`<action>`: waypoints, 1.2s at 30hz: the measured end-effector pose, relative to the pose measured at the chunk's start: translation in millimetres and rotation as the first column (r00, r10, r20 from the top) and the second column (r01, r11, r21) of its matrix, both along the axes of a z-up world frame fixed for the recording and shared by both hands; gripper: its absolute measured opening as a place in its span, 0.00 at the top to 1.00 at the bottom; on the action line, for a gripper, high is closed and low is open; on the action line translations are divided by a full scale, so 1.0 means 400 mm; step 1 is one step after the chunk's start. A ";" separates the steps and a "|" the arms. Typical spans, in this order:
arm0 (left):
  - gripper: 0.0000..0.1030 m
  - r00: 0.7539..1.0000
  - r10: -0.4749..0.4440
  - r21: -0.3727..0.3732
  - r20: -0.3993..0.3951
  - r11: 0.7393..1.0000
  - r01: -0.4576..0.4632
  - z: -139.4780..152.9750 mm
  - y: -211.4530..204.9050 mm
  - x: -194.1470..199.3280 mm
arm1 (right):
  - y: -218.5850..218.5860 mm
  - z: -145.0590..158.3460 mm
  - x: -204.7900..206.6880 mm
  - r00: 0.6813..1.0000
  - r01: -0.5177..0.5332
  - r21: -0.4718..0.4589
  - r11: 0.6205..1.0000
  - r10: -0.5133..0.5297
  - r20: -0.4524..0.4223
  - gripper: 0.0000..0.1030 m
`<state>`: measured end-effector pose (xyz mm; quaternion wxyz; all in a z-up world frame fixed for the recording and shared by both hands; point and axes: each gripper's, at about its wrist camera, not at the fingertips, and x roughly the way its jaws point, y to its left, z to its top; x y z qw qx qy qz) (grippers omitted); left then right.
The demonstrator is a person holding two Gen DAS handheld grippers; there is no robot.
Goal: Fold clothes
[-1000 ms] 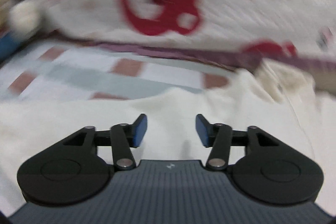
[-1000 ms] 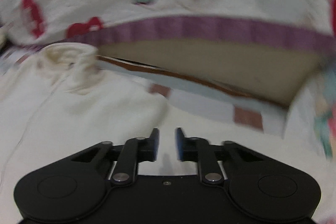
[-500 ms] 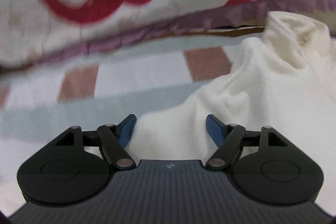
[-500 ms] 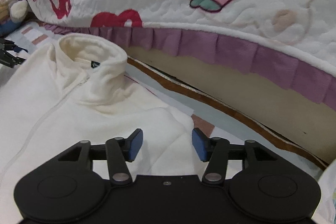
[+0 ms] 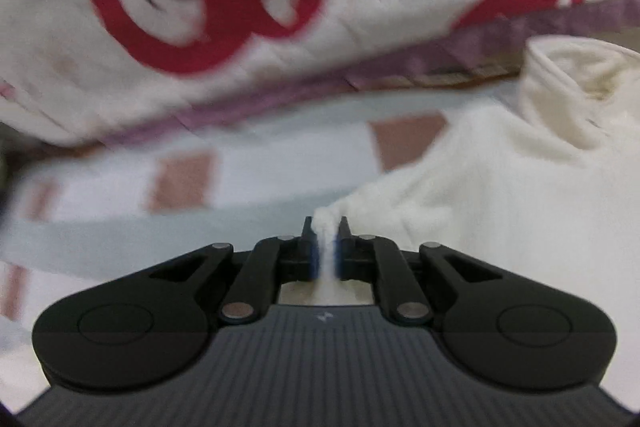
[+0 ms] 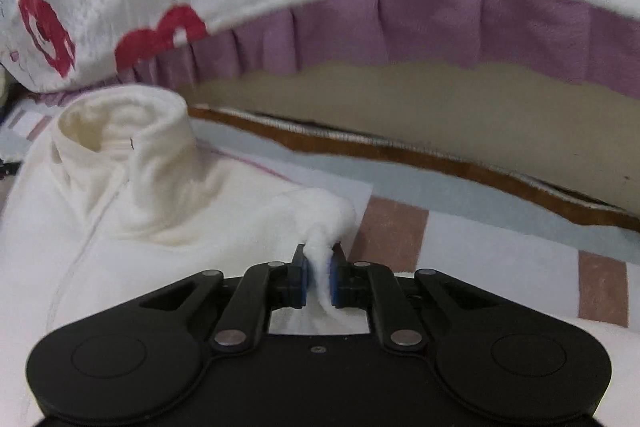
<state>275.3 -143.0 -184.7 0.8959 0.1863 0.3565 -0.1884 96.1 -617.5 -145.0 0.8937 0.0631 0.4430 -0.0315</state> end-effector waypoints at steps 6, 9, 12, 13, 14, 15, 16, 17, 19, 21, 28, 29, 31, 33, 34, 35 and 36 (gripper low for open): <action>0.92 0.987 0.161 -0.039 0.007 0.986 -0.160 -0.040 0.073 0.023 | -0.030 0.044 -0.026 0.996 0.023 -0.029 0.999 -0.020 0.086 0.90; 0.77 0.976 0.217 -0.032 0.014 0.976 -0.216 -0.073 0.066 0.023 | -0.021 0.024 -0.016 0.998 0.043 -0.065 0.997 -0.039 0.056 0.90; 0.50 0.957 0.291 -0.106 -0.021 0.951 -0.291 -0.033 0.094 0.007 | 0.012 -0.011 0.005 0.998 0.067 -0.145 0.987 -0.069 -0.008 0.85; 0.50 0.950 0.308 -0.149 -0.045 0.939 -0.311 -0.005 0.113 -0.008 | 0.022 -0.013 0.005 0.996 0.089 -0.164 0.982 -0.091 -0.007 0.82; 0.49 0.944 0.325 -0.187 -0.061 0.925 -0.331 0.019 0.136 -0.023 | 0.031 -0.006 0.000 0.994 0.112 -0.169 0.979 -0.112 0.009 0.74; 0.45 0.936 0.344 -0.219 -0.071 0.910 -0.351 0.040 0.164 -0.042 | 0.040 0.001 -0.006 0.991 0.135 -0.174 0.975 -0.133 0.025 0.71; 0.41 0.928 0.364 -0.251 -0.079 0.894 -0.372 0.062 0.197 -0.067 | 0.049 0.009 -0.012 0.987 0.158 -0.178 0.971 -0.153 0.044 0.69; 0.41 0.922 0.379 -0.274 -0.084 0.880 -0.387 0.080 0.229 -0.093 | 0.061 0.023 -0.024 0.983 0.173 -0.181 0.968 -0.160 0.084 0.65; 0.41 0.900 0.427 -0.273 -0.091 0.858 -0.435 0.102 0.294 -0.142 | 0.084 0.054 -0.048 0.972 0.194 -0.148 0.970 -0.170 0.164 0.61; 0.41 0.866 0.488 -0.245 -0.111 0.831 -0.500 0.109 0.359 -0.173 | 0.108 0.088 -0.072 0.955 0.201 -0.085 0.976 -0.176 0.240 0.58; 0.41 0.575 0.787 -0.273 -0.224 0.515 -0.812 0.076 0.677 -0.273 | 0.245 0.117 -0.078 0.959 0.027 0.068 0.997 -0.045 0.279 0.57; 0.41 0.547 0.801 -0.276 -0.242 0.484 -0.830 0.064 0.708 -0.272 | 0.264 0.114 -0.083 0.963 0.004 0.085 0.996 -0.027 0.269 0.57; 0.41 0.527 0.810 -0.300 -0.257 0.452 -0.840 0.045 0.752 -0.260 | 0.300 0.108 -0.093 0.969 -0.040 0.120 0.992 0.009 0.248 0.57; 0.40 0.515 0.810 -0.316 -0.280 0.428 -0.846 0.021 0.779 -0.238 | 0.329 0.089 -0.095 0.973 -0.078 0.142 0.987 0.044 0.228 0.57; 0.40 0.508 0.809 -0.320 -0.295 0.417 -0.850 0.008 0.788 -0.226 | 0.340 0.082 -0.099 0.975 -0.095 0.139 0.986 0.064 0.215 0.57; 0.40 0.501 0.807 -0.323 -0.312 0.406 -0.855 -0.005 0.796 -0.216 | 0.351 0.075 -0.103 0.976 -0.112 0.136 0.984 0.083 0.202 0.57; 0.40 0.493 0.809 -0.327 -0.320 0.394 -0.859 -0.016 0.801 -0.207 | 0.362 0.068 -0.107 0.977 -0.129 0.133 0.983 0.103 0.189 0.57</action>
